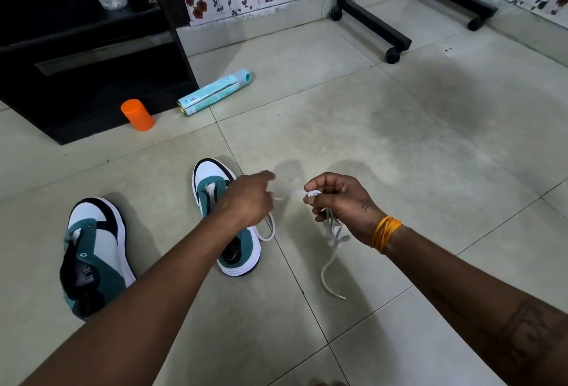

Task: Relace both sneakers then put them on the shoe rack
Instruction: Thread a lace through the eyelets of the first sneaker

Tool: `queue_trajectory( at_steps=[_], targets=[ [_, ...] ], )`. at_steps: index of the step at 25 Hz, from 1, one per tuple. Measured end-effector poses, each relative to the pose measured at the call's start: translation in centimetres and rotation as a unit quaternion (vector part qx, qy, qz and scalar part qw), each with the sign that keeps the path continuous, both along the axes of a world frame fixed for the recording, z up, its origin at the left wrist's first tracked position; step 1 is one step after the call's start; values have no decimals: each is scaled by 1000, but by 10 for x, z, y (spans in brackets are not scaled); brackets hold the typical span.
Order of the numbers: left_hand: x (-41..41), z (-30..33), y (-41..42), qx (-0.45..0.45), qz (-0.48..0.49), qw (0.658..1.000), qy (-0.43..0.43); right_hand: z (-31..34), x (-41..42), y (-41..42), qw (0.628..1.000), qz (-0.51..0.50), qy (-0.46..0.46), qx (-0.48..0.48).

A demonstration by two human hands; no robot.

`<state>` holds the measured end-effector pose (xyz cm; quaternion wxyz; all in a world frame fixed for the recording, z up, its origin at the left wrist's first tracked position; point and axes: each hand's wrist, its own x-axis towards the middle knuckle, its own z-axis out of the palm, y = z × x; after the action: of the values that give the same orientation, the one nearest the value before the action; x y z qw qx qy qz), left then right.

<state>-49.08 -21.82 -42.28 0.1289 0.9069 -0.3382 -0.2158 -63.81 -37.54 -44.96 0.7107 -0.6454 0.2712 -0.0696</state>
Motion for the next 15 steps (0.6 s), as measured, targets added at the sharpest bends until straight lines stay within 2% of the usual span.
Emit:
queue_trajectory(
  at_steps=[1,2,3,5,7,8,10,13,15],
  targets=[
    [-8,1,-4,-60,-15,993,97,1,2,1,1000,6,-4,1],
    [-17,3,-7,-84,-27,983,159,1,4,3,1000,10,-6,3],
    [-21,2,-10,-100,-35,981,166,2,5,5,1000,12,-6,3],
    [-13,-4,-9,-46,-14,998,47,1,4,5,1000,10,-1,0],
    [0,-7,0,72,12,993,-96,-2,0,2,1000,0,5,-1],
    [4,-8,5,99,16,987,-122,-4,-2,1,1000,-2,8,0],
    [4,-5,5,66,-4,995,-79,-7,-2,0,1000,0,11,-3],
    [-18,-3,-8,-61,-68,992,92,-6,4,4,1000,14,2,-7],
    [-21,-9,-14,-61,-81,993,65,-6,6,5,1000,15,1,-10]
  ],
)
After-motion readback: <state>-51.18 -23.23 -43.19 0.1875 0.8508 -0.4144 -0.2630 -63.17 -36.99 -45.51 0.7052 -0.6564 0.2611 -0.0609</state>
